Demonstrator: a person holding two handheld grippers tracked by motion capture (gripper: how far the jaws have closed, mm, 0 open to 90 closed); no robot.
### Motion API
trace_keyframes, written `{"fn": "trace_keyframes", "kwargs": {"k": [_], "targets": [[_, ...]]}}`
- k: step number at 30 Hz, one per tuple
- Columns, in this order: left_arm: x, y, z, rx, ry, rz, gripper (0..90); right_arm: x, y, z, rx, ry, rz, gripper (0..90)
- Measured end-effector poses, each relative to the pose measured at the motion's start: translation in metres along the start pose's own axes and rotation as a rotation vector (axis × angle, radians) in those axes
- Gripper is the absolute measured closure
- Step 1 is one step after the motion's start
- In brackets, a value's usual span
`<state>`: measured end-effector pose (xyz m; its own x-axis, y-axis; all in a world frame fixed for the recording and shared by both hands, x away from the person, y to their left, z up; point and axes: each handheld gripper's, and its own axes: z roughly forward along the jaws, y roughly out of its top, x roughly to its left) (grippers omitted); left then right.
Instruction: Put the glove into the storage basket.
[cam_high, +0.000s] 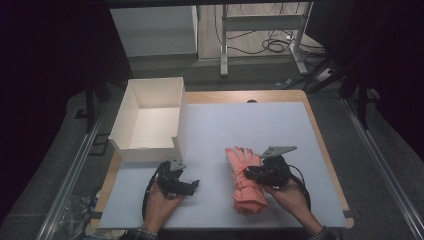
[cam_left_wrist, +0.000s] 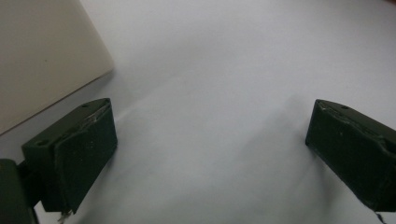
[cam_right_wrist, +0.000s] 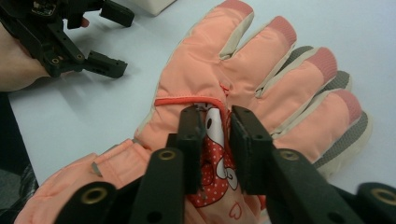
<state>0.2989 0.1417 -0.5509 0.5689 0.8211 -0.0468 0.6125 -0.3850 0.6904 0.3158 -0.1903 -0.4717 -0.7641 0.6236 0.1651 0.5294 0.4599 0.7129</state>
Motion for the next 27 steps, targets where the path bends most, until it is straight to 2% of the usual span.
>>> {"fn": "trace_keyframes", "kwargs": {"k": [4, 6, 10, 13, 16, 21, 27], "targets": [[0.0, 0.0, 0.0, -0.003, 0.0, -0.004, 1.9, 0.001, 0.003, -0.005, -0.008, -0.005, -0.001, 59.4], [0.0, 0.0, 0.0, -0.003, 0.0, -0.004, 1.9, 0.001, 0.007, -0.011, -0.01, -0.008, -0.016, 54.9], [0.0, 0.0, 0.0, 0.0, 0.0, 0.0, 1.9, -0.002, 0.01, -0.026, -0.051, -0.019, -0.022, 53.7], [0.0, 0.0, 0.0, -0.003, 0.0, -0.004, 1.9, -0.01, 0.006, -0.039, -0.072, -0.042, -0.01, 54.6], [0.0, 0.0, 0.0, 0.001, -0.001, 0.001, 1.9, -0.02, -0.006, -0.045, -0.073, -0.058, 0.012, 59.5], [0.0, 0.0, 0.0, 0.0, 0.0, 0.0, 1.9, -0.032, -0.038, -0.046, -0.034, -0.058, 0.036, 73.0], [0.0, 0.0, 0.0, 0.001, 0.0, 0.0, 1.9, -0.029, -0.061, -0.04, -0.008, -0.02, 0.029, 81.9]]}}
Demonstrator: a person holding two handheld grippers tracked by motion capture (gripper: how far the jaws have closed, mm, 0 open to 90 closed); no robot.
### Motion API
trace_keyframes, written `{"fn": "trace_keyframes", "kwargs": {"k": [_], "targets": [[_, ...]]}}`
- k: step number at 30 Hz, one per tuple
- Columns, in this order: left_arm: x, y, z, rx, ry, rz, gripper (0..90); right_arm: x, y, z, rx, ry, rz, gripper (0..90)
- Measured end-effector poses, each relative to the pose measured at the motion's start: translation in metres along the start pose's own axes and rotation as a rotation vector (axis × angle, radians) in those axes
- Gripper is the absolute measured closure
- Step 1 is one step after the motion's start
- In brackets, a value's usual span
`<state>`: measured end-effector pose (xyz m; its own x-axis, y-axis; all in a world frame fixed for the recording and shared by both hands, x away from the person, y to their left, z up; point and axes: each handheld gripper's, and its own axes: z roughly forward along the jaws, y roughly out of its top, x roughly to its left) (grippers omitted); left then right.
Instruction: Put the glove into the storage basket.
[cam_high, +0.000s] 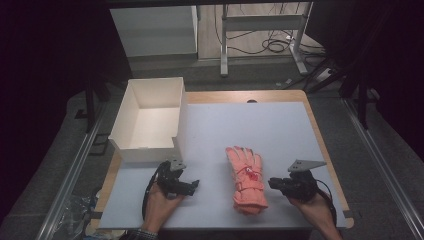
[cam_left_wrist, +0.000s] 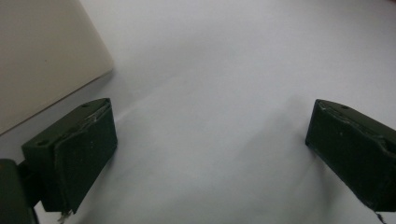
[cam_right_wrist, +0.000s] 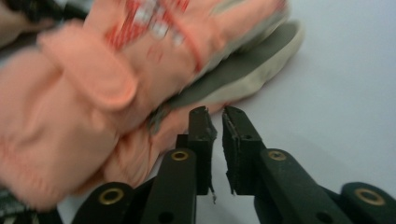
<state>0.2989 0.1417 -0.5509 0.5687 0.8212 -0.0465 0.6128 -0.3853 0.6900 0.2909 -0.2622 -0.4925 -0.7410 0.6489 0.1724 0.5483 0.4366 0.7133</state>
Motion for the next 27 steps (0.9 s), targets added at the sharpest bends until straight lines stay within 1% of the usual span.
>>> {"fn": "trace_keyframes", "kwargs": {"k": [1, 4, 11, 19, 27], "targets": [[0.0, 0.0, 0.0, 0.001, -0.001, 0.0, 1.9, 0.003, -0.006, 0.002, 0.006, 0.01, -0.015, 83.8], [0.0, 0.0, 0.0, 0.001, -0.001, 0.0, 1.9, 0.01, -0.016, 0.005, 0.017, 0.032, -0.034, 85.1], [0.0, 0.0, 0.0, 0.0, -0.001, 0.0, 1.9, 0.022, -0.027, 0.012, 0.025, 0.069, -0.054, 85.2], [0.0, 0.0, 0.0, 0.0, -0.001, 0.0, 1.9, 0.029, -0.03, 0.025, 0.035, 0.094, -0.05, 85.6], [0.0, 0.0, 0.0, 0.001, -0.001, 0.0, 1.9, 0.04, -0.023, 0.043, 0.035, 0.129, -0.067, 85.0]]}}
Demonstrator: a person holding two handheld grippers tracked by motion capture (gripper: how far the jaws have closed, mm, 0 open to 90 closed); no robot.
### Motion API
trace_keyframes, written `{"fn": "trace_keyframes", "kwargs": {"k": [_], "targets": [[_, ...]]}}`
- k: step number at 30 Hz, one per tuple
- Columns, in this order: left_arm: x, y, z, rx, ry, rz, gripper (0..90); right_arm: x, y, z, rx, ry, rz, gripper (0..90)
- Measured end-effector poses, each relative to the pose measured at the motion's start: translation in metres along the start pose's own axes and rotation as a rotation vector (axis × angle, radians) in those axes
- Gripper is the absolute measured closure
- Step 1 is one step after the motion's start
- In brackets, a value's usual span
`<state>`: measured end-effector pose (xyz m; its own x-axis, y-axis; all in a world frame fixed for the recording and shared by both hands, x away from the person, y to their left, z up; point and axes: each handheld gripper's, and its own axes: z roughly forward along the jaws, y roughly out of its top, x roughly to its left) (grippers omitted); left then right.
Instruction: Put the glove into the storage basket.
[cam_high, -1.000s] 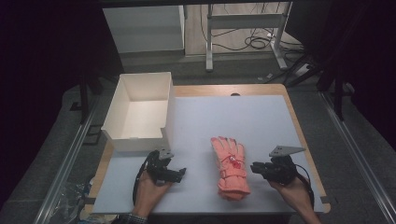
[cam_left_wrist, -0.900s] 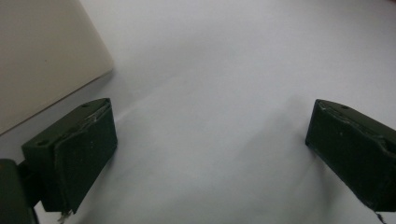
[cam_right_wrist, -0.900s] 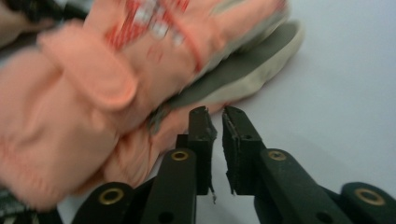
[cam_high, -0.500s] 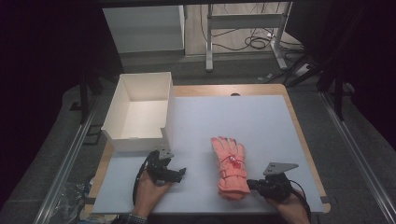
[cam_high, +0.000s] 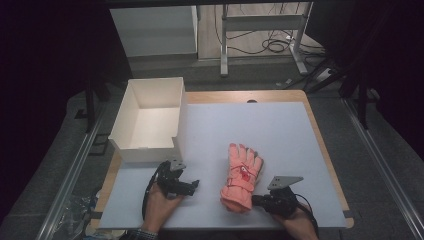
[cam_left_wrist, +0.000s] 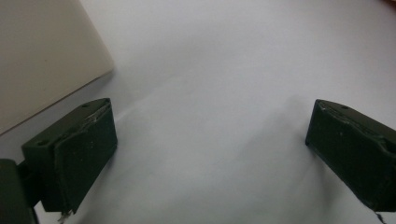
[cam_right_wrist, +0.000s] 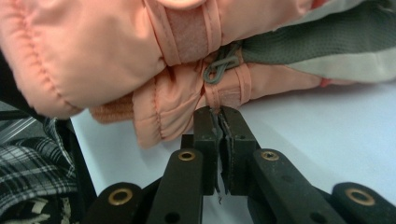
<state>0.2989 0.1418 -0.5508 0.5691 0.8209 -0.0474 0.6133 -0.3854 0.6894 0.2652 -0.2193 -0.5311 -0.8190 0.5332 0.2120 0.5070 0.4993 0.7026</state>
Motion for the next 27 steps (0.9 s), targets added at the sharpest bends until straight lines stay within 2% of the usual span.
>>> {"fn": "trace_keyframes", "kwargs": {"k": [9, 14, 27], "targets": [[0.0, 0.0, 0.0, -0.002, 0.0, -0.001, 1.9, 0.006, 0.013, 0.019, -0.007, 0.008, -0.002, 85.0], [0.0, 0.0, 0.0, -0.001, 0.0, 0.0, 1.9, 0.008, 0.022, 0.029, -0.007, -0.009, 0.009, 85.3], [0.0, 0.0, 0.0, 0.001, -0.001, 0.0, 1.9, 0.003, 0.038, 0.046, -0.015, -0.032, 0.018, 86.5]]}}
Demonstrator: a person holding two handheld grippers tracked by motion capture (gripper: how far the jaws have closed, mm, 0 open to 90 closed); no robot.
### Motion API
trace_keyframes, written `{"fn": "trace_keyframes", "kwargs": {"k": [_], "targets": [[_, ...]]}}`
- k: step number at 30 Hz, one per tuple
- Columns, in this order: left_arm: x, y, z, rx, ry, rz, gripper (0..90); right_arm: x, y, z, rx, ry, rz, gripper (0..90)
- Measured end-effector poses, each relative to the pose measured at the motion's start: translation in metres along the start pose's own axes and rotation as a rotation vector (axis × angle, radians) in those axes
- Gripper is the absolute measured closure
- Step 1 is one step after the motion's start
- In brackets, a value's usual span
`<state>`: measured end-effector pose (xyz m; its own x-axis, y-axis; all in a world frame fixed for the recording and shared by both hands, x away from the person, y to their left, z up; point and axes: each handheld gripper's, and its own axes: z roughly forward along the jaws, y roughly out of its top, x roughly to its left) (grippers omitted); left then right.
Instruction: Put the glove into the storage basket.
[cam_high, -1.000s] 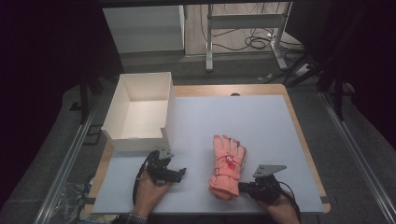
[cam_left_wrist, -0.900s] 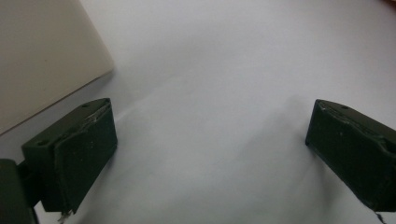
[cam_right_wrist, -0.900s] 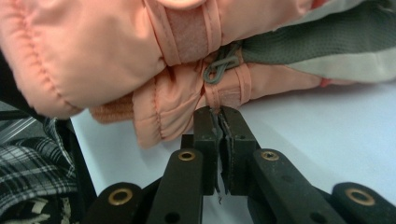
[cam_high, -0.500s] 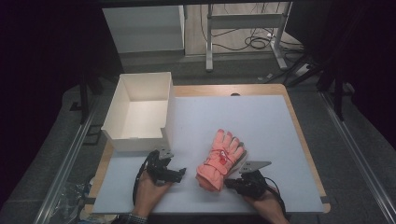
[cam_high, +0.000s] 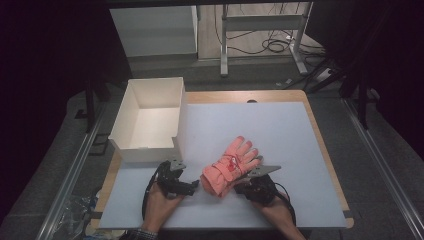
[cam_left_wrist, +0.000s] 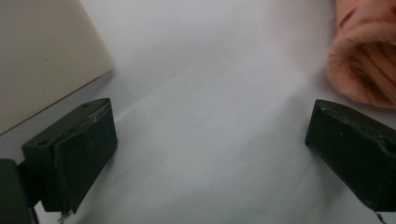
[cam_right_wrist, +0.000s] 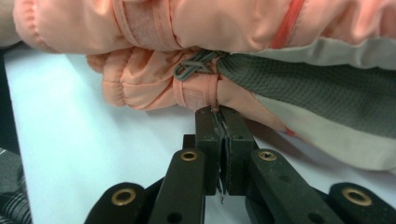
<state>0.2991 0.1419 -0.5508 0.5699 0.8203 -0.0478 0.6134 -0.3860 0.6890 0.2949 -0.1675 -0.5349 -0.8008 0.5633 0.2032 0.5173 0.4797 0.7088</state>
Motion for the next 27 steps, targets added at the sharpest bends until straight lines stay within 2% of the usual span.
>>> {"fn": "trace_keyframes", "kwargs": {"k": [22, 27], "targets": [[0.0, 0.0, 0.0, 0.002, -0.001, -0.001, 2.1, -0.012, 0.021, 0.021, -0.019, -0.041, -0.021, 88.9], [0.001, 0.0, 0.0, 0.006, -0.003, 0.01, 2.0, -0.01, 0.02, 0.02, -0.02, -0.039, -0.035, 84.3]]}}
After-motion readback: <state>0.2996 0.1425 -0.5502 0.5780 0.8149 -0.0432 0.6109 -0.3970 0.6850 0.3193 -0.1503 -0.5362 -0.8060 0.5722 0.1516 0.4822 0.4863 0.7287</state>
